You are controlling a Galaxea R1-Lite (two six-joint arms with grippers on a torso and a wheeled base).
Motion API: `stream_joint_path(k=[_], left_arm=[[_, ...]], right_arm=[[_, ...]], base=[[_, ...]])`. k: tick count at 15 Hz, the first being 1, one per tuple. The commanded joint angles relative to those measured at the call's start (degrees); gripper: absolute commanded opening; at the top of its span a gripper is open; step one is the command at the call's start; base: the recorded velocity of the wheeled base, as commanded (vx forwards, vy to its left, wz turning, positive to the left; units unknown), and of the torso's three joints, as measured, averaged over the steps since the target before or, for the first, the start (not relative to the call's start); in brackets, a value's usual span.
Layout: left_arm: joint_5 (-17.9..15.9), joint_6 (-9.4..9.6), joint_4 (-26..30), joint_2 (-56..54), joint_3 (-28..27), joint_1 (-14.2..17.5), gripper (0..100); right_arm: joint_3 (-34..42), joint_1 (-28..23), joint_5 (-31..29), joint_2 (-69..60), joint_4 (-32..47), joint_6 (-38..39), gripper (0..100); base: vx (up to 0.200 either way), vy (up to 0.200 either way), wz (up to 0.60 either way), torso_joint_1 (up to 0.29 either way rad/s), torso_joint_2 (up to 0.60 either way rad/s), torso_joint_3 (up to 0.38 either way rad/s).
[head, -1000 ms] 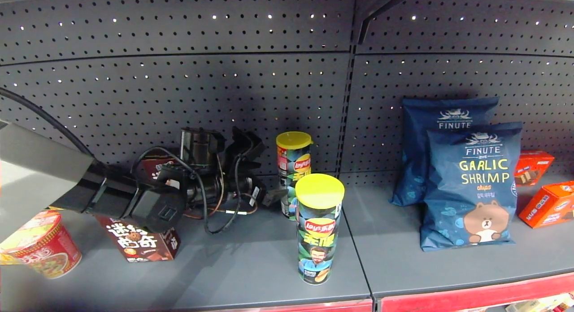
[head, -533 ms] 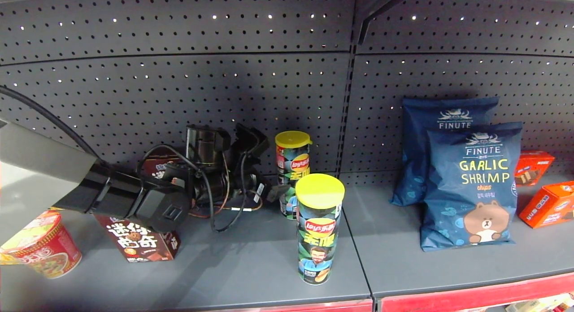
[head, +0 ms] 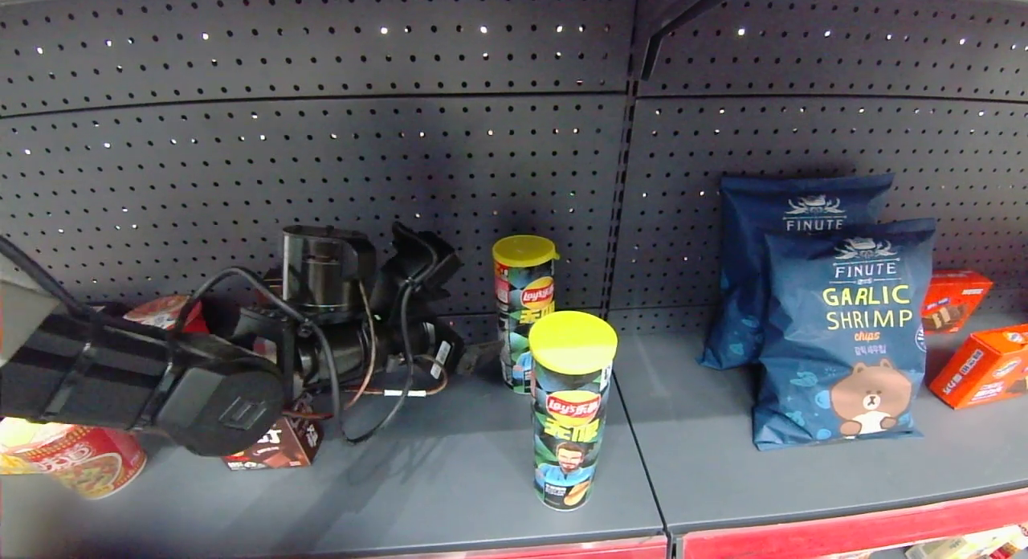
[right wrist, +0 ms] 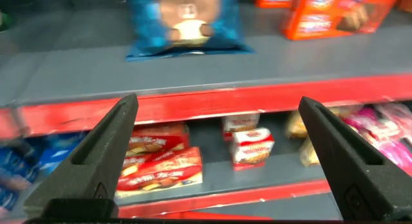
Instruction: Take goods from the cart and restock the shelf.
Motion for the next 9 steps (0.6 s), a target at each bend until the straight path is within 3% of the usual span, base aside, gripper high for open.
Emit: stream_joint_path(k=[1,3,7,9], left_arm=[[0.8,-0.12,-0.2,-6.9,5.0,0.1,100],[3.1,-0.21,-0.3,-12.5,10.0,0.0,100],[8.2,-0.56,-0.3,-20.1,12.6,0.1,100],[9.2,-0.56,-0.2,-25.6,16.0,0.2,100]], right_arm=[[0.0,0.0,0.1,0.1,0.0,-0.1,100],[0.0,0.0,0.3,0.1,0.0,-0.3,100],[-0.4,0.0,0.5,0.0,0.0,-0.6,100],[-10.5,0.2,3.7,7.6,2.6,-1.3,100]], base=[[0.0,0.0,0.0,0.0,0.0,0.0],[0.0,0.0,0.0,0.0,0.0,0.0],[0.0,0.0,0.0,0.0,0.0,0.0],[0.0,0.0,0.0,0.0,0.0,0.0]])
